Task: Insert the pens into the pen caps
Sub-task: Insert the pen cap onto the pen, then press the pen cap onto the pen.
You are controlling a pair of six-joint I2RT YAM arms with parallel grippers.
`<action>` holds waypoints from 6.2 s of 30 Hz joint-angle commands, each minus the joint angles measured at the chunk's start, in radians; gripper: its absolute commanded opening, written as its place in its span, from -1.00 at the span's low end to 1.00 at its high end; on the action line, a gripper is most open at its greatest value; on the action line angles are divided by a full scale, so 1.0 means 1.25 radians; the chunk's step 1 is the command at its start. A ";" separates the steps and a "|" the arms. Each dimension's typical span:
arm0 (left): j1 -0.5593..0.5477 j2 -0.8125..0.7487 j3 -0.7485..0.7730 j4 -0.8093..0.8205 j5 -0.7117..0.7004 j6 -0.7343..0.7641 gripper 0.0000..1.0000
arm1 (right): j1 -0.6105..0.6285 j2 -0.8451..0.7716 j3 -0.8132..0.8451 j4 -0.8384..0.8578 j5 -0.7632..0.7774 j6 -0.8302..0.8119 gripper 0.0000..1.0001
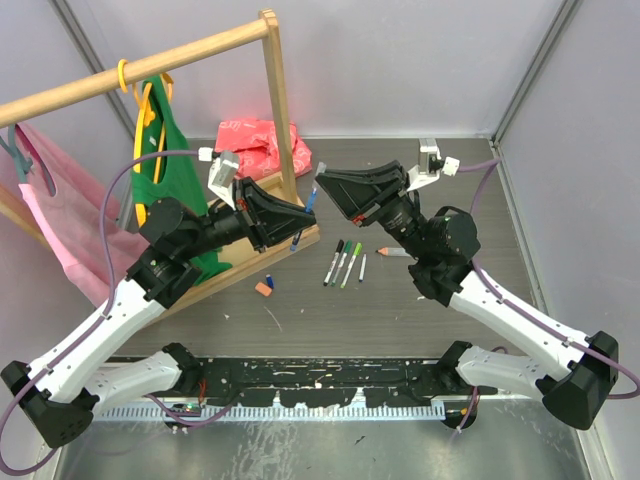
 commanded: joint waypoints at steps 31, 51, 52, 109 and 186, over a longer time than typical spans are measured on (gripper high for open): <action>0.001 -0.006 0.029 0.017 -0.016 0.021 -1.00 | 0.028 -0.117 -0.057 -0.079 0.038 -0.046 -0.07; -0.020 0.028 0.140 -0.324 -0.187 0.218 -1.00 | 0.027 -0.018 0.254 -0.561 0.264 -0.081 0.13; -0.022 0.028 0.138 -0.324 -0.187 0.218 -1.00 | 0.027 -0.007 0.268 -0.570 0.263 -0.076 0.13; -0.034 0.027 0.262 -0.260 -0.331 0.191 -1.00 | 0.200 0.056 0.082 -0.624 0.237 0.008 -1.00; -0.035 0.020 0.194 -0.281 -0.204 0.218 -1.00 | 0.256 -0.137 0.092 -0.464 0.358 -0.244 -0.01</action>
